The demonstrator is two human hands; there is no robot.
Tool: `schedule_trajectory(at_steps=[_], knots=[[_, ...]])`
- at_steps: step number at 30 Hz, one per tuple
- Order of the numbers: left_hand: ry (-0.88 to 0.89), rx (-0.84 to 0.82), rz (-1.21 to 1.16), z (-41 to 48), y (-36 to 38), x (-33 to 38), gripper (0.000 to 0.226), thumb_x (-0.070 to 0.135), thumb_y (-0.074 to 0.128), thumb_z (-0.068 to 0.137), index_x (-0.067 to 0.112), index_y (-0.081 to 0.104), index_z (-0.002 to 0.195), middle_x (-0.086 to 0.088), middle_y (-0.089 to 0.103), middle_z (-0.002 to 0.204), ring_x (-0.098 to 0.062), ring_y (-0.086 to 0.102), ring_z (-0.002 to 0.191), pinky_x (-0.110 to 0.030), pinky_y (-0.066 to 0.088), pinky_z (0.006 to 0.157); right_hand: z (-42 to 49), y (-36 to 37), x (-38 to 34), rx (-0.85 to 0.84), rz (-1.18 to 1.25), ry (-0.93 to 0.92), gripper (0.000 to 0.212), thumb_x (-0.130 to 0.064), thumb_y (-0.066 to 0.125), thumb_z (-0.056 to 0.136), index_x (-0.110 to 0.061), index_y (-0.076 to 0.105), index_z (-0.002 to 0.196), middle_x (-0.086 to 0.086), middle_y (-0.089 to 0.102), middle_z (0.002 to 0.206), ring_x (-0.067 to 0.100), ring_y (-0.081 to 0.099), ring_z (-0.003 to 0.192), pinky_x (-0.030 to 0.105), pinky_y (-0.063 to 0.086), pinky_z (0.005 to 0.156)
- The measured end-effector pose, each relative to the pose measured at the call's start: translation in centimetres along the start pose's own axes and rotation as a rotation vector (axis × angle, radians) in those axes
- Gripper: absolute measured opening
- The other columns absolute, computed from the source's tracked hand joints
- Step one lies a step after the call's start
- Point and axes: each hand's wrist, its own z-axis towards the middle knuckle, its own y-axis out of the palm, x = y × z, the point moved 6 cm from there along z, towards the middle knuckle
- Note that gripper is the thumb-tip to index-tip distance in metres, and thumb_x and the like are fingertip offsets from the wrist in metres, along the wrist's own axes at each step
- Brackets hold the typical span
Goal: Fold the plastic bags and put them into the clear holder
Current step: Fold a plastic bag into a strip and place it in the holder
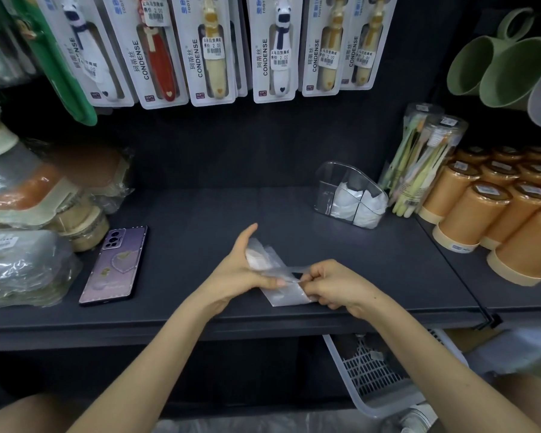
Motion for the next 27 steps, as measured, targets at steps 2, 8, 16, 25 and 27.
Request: schedule_trajectory(at_steps=[2, 8, 16, 25, 27], knots=[[0.013, 0.085, 0.027, 0.2, -0.2, -0.1, 0.108, 0.018, 0.087, 0.063, 0.043, 0.023, 0.146, 0.003, 0.039, 0.141, -0.019, 0.049, 0.124, -0.037, 0.043, 0.106, 0.0, 0.0, 0.1, -0.007, -0.011, -0.002, 0.013, -0.001, 0.054, 0.081, -0.011, 0.059, 0.073, -0.001, 0.047, 0.053, 0.006, 0.030, 0.039, 0.020, 0.021, 0.043], [-0.088, 0.097, -0.326, 0.4, -0.1, -0.1, 0.067, -0.002, 0.070, 0.081, 0.017, 0.041, 0.138, -0.016, 0.064, 0.110, -0.023, 0.067, 0.097, -0.029, 0.058, 0.075, 0.0, -0.2, 0.4, -0.008, 0.034, -0.025, 0.020, -0.003, 0.057, 0.082, -0.013, 0.057, 0.065, -0.003, 0.048, 0.051, 0.006, 0.030, 0.041, 0.018, 0.021, 0.043], [-0.103, 0.154, -0.060, 0.9, 0.5, 0.5, 0.092, 0.000, 0.076, 0.074, 0.029, 0.027, 0.147, -0.007, 0.064, 0.103, -0.020, 0.066, 0.095, -0.034, 0.056, 0.087, -0.1, -0.1, 0.7, 0.022, 0.073, -0.060, 0.017, -0.003, 0.060, 0.081, -0.013, 0.059, 0.066, 0.002, 0.049, 0.056, 0.008, 0.031, 0.045, 0.020, 0.022, 0.044], [-0.155, 0.375, -0.246, 1.3, -0.3, -1.3, 0.050, 0.002, 0.050, 0.092, 0.010, 0.038, 0.139, -0.013, 0.063, 0.096, -0.019, 0.064, 0.072, -0.030, 0.058, 0.070, -1.0, -0.2, 1.0, 0.222, -0.021, -0.245, 0.042, -0.043, 0.064, 0.088, -0.008, 0.060, 0.065, -0.008, 0.051, 0.053, 0.000, 0.040, 0.046, 0.010, 0.033, 0.050], [-0.151, 0.372, -0.253, 1.1, -0.3, -1.5, 0.047, 0.005, 0.050, 0.094, 0.010, 0.039, 0.139, -0.015, 0.062, 0.104, -0.019, 0.066, 0.077, -0.029, 0.058, 0.070, -1.1, -0.1, 1.0, 0.271, -0.072, -0.258, 0.045, -0.048, 0.065, 0.085, -0.008, 0.060, 0.066, -0.010, 0.049, 0.052, 0.000, 0.041, 0.046, 0.012, 0.032, 0.051]])
